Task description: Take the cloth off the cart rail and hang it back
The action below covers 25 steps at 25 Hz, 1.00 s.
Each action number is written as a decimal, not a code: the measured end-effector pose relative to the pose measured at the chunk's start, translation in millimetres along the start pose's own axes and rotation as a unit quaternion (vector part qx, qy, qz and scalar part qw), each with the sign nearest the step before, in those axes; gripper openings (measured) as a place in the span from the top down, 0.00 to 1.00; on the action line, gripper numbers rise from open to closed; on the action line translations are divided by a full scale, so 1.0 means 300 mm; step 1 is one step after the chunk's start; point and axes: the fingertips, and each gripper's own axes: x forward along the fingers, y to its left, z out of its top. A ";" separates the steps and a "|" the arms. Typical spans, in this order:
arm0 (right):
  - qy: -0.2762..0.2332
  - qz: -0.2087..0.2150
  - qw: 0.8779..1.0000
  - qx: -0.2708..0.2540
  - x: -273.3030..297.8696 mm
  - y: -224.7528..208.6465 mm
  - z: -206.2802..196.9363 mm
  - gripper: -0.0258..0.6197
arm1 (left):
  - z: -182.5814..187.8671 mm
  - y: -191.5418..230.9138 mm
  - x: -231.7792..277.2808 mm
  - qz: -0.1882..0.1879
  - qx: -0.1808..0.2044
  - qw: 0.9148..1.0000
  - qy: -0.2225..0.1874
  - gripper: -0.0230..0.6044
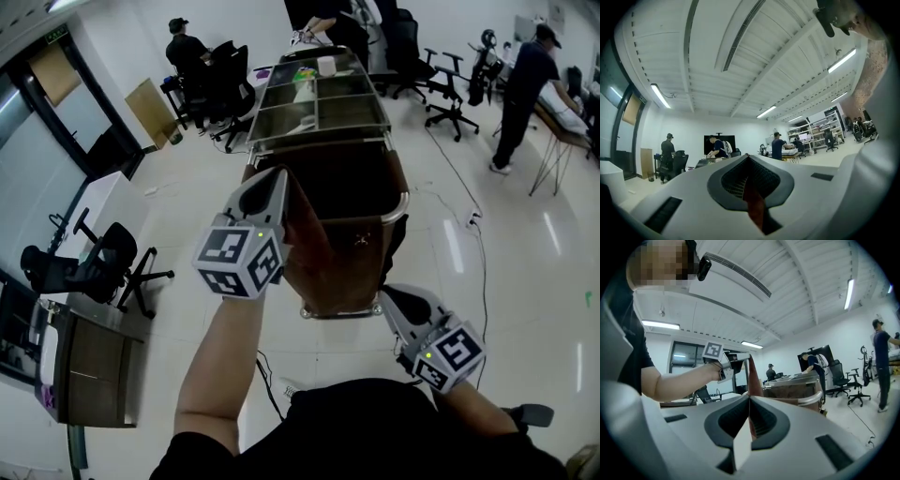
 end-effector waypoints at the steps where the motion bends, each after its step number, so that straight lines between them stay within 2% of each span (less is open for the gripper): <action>1: 0.000 -0.001 1.000 0.000 -0.001 -0.003 -0.002 0.93 | 0.002 0.010 0.020 0.003 0.000 1.000 -0.001 0.95; 7: 0.002 -0.015 1.000 -0.003 -0.008 -0.030 -0.006 0.93 | 0.015 0.094 0.118 0.026 -0.013 1.000 -0.007 0.95; 14: 0.006 -0.035 0.999 -0.012 -0.017 -0.083 -0.022 0.93 | -0.064 0.186 0.248 0.054 -0.020 0.998 0.006 0.95; 21: -0.002 -0.066 0.998 -0.004 -0.021 -0.140 -0.009 0.93 | -0.192 0.207 0.428 0.043 0.009 0.997 0.057 0.95; 25: -0.001 -0.088 0.996 0.006 -0.030 -0.166 -0.030 0.93 | -0.336 0.227 0.518 0.033 0.009 0.993 0.110 0.95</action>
